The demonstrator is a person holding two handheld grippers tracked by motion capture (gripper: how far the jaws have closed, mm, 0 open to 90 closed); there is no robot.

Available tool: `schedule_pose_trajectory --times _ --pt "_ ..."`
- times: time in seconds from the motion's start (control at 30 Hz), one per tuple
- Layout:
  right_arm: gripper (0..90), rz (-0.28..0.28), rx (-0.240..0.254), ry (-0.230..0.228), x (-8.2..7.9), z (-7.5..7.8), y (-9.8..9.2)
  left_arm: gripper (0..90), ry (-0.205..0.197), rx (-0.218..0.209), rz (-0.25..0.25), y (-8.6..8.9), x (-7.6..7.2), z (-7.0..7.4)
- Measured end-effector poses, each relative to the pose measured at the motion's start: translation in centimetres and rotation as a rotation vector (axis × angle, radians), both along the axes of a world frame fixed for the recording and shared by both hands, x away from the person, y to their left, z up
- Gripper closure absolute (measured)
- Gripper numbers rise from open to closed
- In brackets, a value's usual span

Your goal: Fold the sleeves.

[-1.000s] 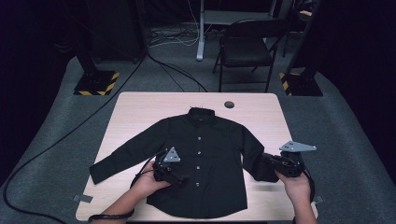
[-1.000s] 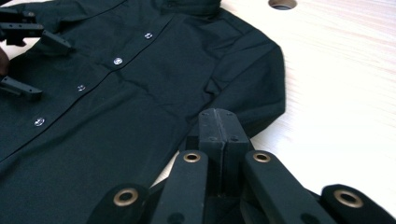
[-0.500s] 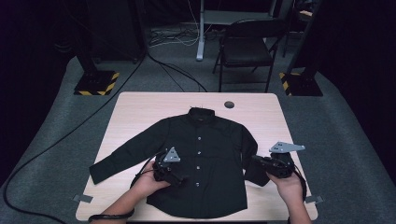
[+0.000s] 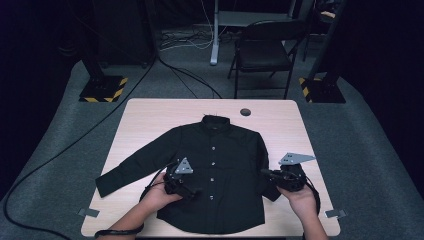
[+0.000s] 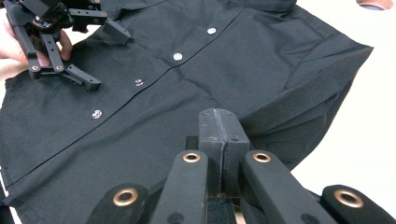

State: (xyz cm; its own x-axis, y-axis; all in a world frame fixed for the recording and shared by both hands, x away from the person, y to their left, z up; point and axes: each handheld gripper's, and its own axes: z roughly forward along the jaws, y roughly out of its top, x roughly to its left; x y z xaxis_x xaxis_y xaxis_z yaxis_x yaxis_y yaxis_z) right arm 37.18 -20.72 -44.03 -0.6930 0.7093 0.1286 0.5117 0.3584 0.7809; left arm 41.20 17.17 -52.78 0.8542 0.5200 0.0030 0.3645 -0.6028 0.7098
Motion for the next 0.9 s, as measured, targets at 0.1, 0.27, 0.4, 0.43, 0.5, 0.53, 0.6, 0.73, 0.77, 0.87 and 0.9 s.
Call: schedule_pose_trajectory --times 0.1,0.27,0.4,0.43,0.5,0.53,0.6,0.73,0.77,0.87,0.9 --pt "90.0 0.013 0.000 0.007 0.1 -0.2 0.4 1.2 0.000 0.000 0.000 0.0 0.0 0.0" --pt "90.0 0.042 0.011 0.021 0.3 -0.5 1.2 1.2 0.000 0.000 0.000 0.0 0.0 0.0" --pt "90.0 0.056 0.036 0.040 0.5 -0.8 1.6 1.2 0.000 0.000 0.000 0.0 0.0 0.0" --pt "90.0 0.056 0.036 0.040 0.5 -0.8 1.6 1.2 0.000 0.000 0.000 0.0 0.0 0.0" --pt "90.0 0.062 0.040 0.044 0.6 -0.9 1.8 1.1 0.000 0.000 0.001 0.0 0.0 0.0" --pt "90.0 0.066 0.044 0.049 0.7 -1.0 1.9 1.2 0.000 0.000 0.001 0.0 0.0 0.0" --pt "90.0 0.070 0.048 0.054 0.7 -1.1 2.1 1.2 0.000 0.000 0.001 0.0 0.0 0.0" --pt "90.0 0.077 0.051 0.054 0.8 -1.2 2.4 1.2 0.000 0.000 0.000 0.0 0.0 0.0" --pt "90.0 0.077 0.051 0.054 0.8 -1.2 2.4 1.2 0.000 0.000 0.000 0.0 0.0 0.0" --pt "90.0 0.083 0.057 0.058 0.9 -1.3 2.6 1.2 0.000 0.000 0.001 0.0 0.0 0.0" --pt "90.0 0.087 0.061 0.061 1.0 -1.4 2.8 1.2 0.000 0.000 0.001 0.0 0.0 0.0"
